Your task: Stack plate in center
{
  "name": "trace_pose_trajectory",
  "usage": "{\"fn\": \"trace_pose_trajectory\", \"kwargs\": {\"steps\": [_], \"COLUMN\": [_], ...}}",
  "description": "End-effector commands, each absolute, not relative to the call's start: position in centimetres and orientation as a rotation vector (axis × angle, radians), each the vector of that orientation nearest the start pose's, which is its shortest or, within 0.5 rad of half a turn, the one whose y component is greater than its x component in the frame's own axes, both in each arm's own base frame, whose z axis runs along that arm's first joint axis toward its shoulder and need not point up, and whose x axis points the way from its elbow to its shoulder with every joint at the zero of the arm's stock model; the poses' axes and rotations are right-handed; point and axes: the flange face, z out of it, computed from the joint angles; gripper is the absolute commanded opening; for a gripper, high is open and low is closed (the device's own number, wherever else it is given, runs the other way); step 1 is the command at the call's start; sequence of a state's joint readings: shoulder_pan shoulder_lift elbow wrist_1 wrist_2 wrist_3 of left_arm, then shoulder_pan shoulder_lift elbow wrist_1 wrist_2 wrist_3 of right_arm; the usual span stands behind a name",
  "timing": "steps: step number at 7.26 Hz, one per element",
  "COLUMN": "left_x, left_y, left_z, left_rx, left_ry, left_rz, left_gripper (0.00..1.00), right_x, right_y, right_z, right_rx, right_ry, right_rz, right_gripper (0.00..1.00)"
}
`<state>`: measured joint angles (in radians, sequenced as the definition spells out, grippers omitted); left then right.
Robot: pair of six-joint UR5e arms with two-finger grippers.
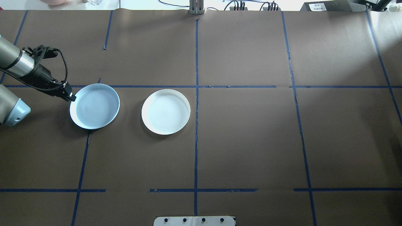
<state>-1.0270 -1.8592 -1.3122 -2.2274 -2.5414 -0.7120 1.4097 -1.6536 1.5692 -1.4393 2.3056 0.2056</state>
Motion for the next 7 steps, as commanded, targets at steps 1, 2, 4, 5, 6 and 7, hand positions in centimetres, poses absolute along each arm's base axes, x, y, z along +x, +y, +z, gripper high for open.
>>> {"fn": "trace_pose_trajectory", "kwargs": {"steps": [1,2,4,5,6,7], "left_x": [27.9,28.0,29.1,31.4,34.4,37.1], "left_y": [-56.2,-56.3,-57.5,-57.4,-56.7,-55.3], "left_z": [53.7,53.2,49.2,47.2,44.7,43.1], "left_rx": [-0.033,-0.028,-0.034,-0.034,-0.030,-0.046], "left_ry": [1.122,1.125,1.154,1.166,1.189,1.222], "left_rz": [0.184,0.187,0.131,0.128,0.082,0.046], "left_gripper": [1.00,1.00,1.00,1.00,1.00,1.00], "right_x": [-0.8,-0.8,-0.8,-0.8,-0.8,-0.8], "right_y": [-46.3,-46.3,-46.3,-46.3,-46.3,-46.3], "right_z": [68.8,68.8,68.8,68.8,68.8,68.8], "right_rx": [-0.089,-0.091,-0.089,-0.089,-0.089,-0.091], "right_ry": [-0.731,-0.730,-0.731,-0.731,-0.731,-0.730], "right_rz": [0.025,0.026,0.025,0.025,0.025,0.026], "right_gripper": [1.00,1.00,1.00,1.00,1.00,1.00]}}
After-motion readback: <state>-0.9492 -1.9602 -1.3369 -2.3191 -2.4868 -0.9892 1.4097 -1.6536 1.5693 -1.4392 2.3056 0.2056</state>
